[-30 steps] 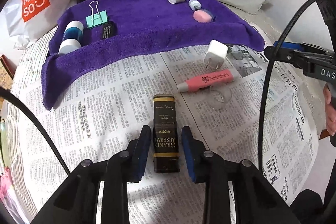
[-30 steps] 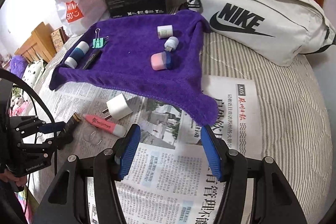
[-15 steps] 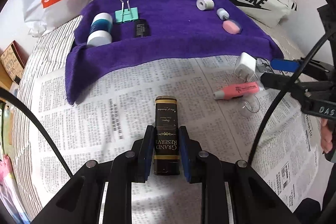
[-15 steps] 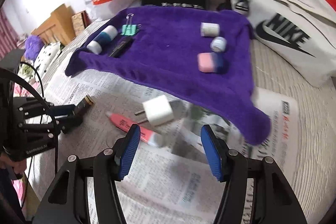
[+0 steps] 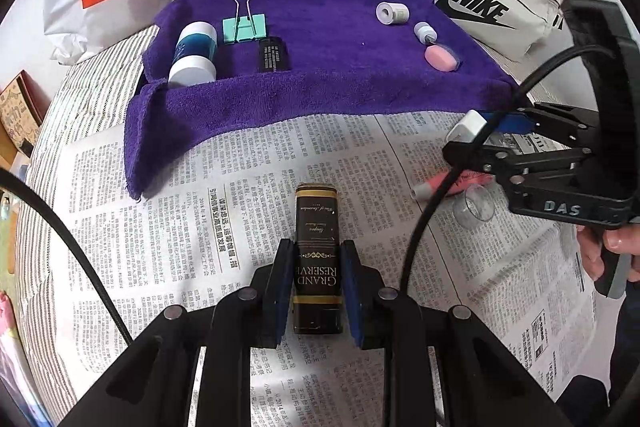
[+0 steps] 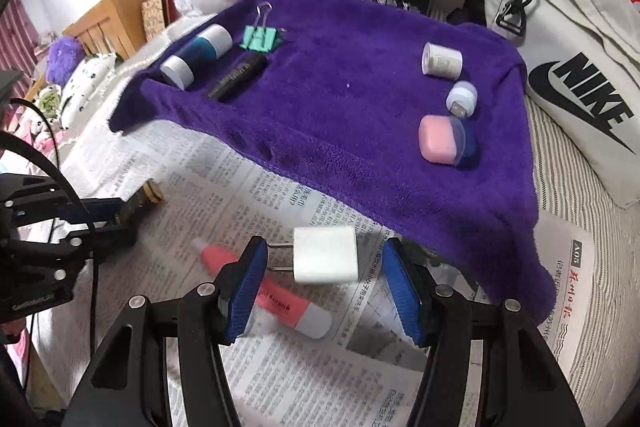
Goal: Organize rigid objects
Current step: 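Lift the bottle with the left tool while the right tool grasps the white charger plug, then stand the bottle on the towel beside the clip while the right tool holds the plug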
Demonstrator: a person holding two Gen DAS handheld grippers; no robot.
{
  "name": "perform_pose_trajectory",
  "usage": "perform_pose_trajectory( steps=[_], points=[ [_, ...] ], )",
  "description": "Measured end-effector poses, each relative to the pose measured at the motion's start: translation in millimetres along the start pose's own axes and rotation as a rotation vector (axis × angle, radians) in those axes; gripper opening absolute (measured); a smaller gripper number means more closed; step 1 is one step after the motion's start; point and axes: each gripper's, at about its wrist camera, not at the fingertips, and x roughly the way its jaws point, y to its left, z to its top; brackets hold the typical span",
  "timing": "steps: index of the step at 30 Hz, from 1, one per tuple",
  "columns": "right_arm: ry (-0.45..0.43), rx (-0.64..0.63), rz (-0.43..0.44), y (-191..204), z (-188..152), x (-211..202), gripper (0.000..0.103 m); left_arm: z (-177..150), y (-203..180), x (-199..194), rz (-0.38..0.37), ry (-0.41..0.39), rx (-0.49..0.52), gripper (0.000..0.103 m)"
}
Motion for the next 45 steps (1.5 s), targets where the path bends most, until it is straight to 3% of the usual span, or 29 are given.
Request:
perform_pose_trajectory(
  steps=[9,11,13,22,28,45],
  points=[
    [-0.02,0.031,-0.024,-3,-8,-2,0.059,-1,0,0,-0.006,-0.009,-0.003,0.023],
    [-0.041,0.031,-0.032,-2,-10,-2,0.055,-1,1,-1,-0.013,-0.014,-0.011,0.023],
    [-0.043,0.044,-0.033,-3,-9,-4,0.044,-1,4,-1,-0.021,-0.02,-0.019,0.023],
    [-0.046,0.079,-0.029,-12,-14,-6,0.044,1,0,3,0.036,-0.035,0.026,0.023],
    [-0.044,0.128,0.041,-20,-12,-16,0.044,2,16,2,-0.057,-0.047,-0.04,0.022],
    [-0.07,0.123,0.024,-32,-3,-46,0.044,27,9,-24,-0.06,-0.11,-0.029,0.022]
  ],
)
